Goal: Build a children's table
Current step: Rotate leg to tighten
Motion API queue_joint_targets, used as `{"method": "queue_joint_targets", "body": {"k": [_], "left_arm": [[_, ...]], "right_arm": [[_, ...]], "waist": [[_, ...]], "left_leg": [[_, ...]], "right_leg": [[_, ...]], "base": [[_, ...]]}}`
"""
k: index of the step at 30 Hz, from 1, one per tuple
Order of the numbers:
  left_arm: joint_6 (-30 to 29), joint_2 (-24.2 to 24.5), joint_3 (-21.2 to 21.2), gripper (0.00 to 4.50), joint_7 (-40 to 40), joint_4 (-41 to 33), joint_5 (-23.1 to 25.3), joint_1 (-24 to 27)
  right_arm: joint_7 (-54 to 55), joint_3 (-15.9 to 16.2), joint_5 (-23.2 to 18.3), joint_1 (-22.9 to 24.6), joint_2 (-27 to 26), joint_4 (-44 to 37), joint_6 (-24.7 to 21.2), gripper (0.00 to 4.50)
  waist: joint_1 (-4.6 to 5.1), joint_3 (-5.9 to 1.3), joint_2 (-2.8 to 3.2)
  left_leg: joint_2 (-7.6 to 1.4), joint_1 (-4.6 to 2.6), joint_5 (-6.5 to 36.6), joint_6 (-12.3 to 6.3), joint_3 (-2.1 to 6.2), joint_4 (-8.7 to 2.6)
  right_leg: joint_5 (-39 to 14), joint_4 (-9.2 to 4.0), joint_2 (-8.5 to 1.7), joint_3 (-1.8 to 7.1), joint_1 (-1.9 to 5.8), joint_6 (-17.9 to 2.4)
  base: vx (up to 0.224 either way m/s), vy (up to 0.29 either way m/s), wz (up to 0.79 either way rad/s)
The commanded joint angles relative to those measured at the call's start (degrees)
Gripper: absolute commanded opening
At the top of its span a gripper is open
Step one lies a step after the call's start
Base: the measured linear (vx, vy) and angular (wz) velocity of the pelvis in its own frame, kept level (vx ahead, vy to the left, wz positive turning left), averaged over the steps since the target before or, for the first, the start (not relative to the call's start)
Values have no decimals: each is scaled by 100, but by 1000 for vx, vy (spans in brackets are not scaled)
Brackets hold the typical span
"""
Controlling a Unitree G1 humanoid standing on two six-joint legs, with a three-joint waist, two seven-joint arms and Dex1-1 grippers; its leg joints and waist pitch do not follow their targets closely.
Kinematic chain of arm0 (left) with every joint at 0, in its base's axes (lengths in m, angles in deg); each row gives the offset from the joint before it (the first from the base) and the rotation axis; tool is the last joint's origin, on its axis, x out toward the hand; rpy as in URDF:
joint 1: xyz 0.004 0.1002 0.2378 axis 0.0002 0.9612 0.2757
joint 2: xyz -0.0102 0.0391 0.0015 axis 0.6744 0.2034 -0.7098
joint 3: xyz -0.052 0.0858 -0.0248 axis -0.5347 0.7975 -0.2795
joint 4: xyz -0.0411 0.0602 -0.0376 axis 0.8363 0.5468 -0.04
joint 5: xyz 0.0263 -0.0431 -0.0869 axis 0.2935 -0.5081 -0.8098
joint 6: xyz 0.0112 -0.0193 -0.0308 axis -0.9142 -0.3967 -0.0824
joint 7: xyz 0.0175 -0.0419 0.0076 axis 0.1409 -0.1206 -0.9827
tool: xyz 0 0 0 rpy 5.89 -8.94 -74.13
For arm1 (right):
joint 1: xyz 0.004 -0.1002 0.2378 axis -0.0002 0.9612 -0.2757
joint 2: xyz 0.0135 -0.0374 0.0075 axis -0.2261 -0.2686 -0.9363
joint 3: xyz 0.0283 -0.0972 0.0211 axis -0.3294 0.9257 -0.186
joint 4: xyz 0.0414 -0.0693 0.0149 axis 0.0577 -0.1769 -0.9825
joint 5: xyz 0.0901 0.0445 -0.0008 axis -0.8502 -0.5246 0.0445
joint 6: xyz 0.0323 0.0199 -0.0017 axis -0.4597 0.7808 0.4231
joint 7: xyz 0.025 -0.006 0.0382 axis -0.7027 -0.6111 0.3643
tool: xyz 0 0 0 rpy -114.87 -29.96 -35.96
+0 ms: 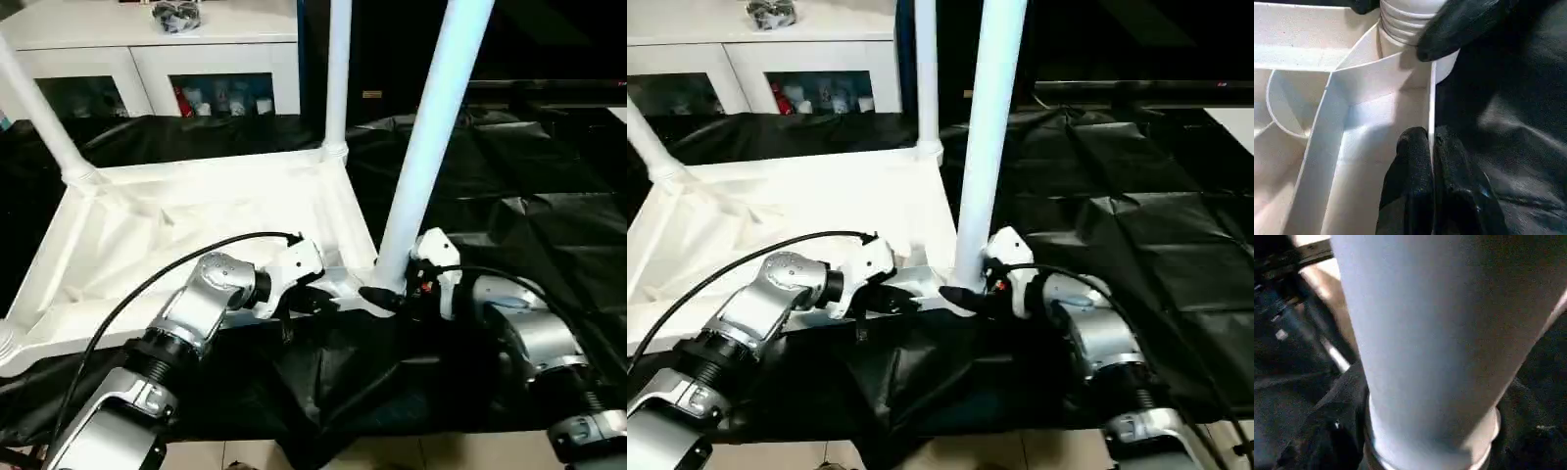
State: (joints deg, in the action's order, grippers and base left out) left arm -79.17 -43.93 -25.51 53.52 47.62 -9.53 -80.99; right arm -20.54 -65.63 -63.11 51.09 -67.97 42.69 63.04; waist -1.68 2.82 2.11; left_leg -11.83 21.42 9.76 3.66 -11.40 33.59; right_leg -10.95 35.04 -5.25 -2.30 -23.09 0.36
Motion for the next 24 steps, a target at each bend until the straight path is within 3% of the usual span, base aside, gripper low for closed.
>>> {"method": "queue_joint_targets", "body": {"k": [1,7,10,11,13,16,19,22,24], "left_arm": [[-81,-114,-107,0,-117,129,-115,111],[-111,-870,-302,0,-1534,680,80,-252],[-44,-1144,-266,0,-1780,826,101,-352],[-5,-1186,-241,0,-1774,833,108,-358],[132,-1238,-138,0,-1638,812,158,-340],[259,-1226,-100,0,-1496,793,171,-305],[437,-1059,-79,0,-1142,677,79,-208],[574,-867,-66,0,-712,616,-43,-163],[618,-646,-60,0,-198,549,-127,-110]], "right_arm": [[479,-239,-18,-154,-92,257,-15,282],[2432,-431,276,-417,-984,1006,1,275],[2896,-403,351,-534,-1358,1200,-6,275],[2857,-375,343,-535,-1432,1190,16,275],[2570,-268,320,-502,-1560,1111,122,330],[2466,-291,279,-505,-1556,1116,125,351],[2254,-388,197,-515,-1374,1075,119,375],[1773,-279,244,-483,-1101,963,211,400],[822,-163,60,-301,-794,593,359,400]], "waist": [[-54,-359,-153],[-60,-367,-114],[-64,-364,-111],[-72,-363,-111],[-75,-362,-111],[-72,-363,-110],[-75,-367,-114],[-101,-381,-118],[-119,-385,-127]], "left_leg": [[-68,-20,1241,-327,64,-354],[-67,-76,1247,-210,52,-359],[-56,-56,1288,-202,58,-368],[-56,-61,1327,-193,62,-375],[-57,-52,1458,-199,67,-384],[-62,-44,1490,-215,73,-392],[-65,-34,1458,-260,72,-388],[-78,-36,1342,-334,63,-373],[-80,-35,1281,-399,62,-365]], "right_leg": [[-1387,-457,-224,134,269,-1280],[-1258,-470,-205,143,234,-1318],[-1337,-479,-215,144,236,-1255],[-1393,-494,-217,140,237,-1225],[-1488,-512,-218,138,245,-1142],[-1497,-512,-219,140,247,-1108],[-1420,-506,-225,141,252,-1142],[-1164,-473,-227,144,255,-1246],[-973,-455,-222,139,277,-1282]], "base": [[0,0,0],[0,0,0],[0,0,0],[0,0,0],[0,0,0],[0,0,0],[0,0,0],[0,0,0],[0,0,0]]}}
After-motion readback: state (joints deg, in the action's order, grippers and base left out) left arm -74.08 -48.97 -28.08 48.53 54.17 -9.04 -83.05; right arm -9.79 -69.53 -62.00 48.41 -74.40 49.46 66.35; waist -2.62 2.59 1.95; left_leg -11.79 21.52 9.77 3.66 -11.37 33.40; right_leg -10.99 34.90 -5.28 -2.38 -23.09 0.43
